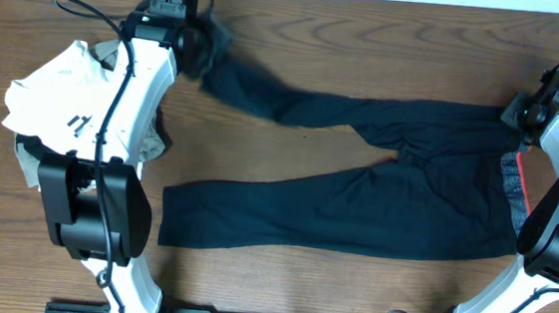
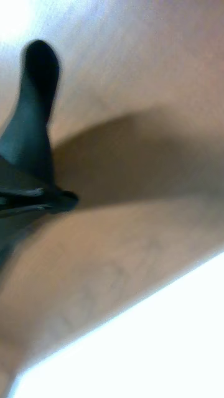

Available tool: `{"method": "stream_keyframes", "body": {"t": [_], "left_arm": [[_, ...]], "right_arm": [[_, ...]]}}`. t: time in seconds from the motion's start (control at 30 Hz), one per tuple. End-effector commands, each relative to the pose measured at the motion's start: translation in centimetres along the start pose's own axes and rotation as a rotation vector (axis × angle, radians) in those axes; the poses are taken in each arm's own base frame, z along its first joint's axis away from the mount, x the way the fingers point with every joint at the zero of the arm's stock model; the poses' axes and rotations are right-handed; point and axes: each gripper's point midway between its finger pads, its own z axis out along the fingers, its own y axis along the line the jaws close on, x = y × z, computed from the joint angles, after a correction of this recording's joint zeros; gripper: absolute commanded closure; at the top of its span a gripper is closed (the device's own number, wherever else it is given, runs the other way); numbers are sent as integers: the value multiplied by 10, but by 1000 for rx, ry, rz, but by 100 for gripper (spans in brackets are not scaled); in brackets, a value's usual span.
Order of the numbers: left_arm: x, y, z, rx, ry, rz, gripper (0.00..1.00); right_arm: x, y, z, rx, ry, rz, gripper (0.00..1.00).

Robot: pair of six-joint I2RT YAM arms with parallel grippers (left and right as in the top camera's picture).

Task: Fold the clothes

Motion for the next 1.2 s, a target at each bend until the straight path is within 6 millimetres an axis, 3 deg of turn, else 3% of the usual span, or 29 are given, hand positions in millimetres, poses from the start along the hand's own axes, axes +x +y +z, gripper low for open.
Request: {"method": "stream_keyframes", "body": {"t": [0.0,0.03,0.07,0.1,0.17,0.33,0.43,0.6,0.7,0.9,1.03,1.17], "left_arm": [[-68,-8,-8,37,-314,-188,87],[-83,-11,-13,48,-393,-192,83],[-93,-13,-18,51,-454,-197,68],[-96,-12,-19,48,-467,-199,52],[-87,-9,-15,31,-419,-163,42],[-41,31,-4,-166,-239,-68,43],[-15,45,2,-243,-161,24,53],[24,33,27,-225,-97,217,54],[50,23,53,-195,-49,264,54],[102,25,125,-110,135,90,54],[115,30,155,-69,189,48,54],[119,33,172,-54,195,17,55]], "right_arm": [[-10,-3,-12,17,-20,8,86],[-7,-3,-12,18,-9,8,86],[-5,-4,-12,20,0,5,86],[-3,-4,-11,22,8,-1,86],[1,-5,-11,24,22,-15,86],[3,-5,-11,25,31,-22,86],[5,-5,-12,26,38,-22,85],[8,-6,-12,28,50,-22,85],[12,-7,-11,30,62,-22,85],[19,-8,-10,33,81,-27,84],[23,-9,-9,34,89,-34,84],[25,-9,-8,35,93,-33,83]]}}
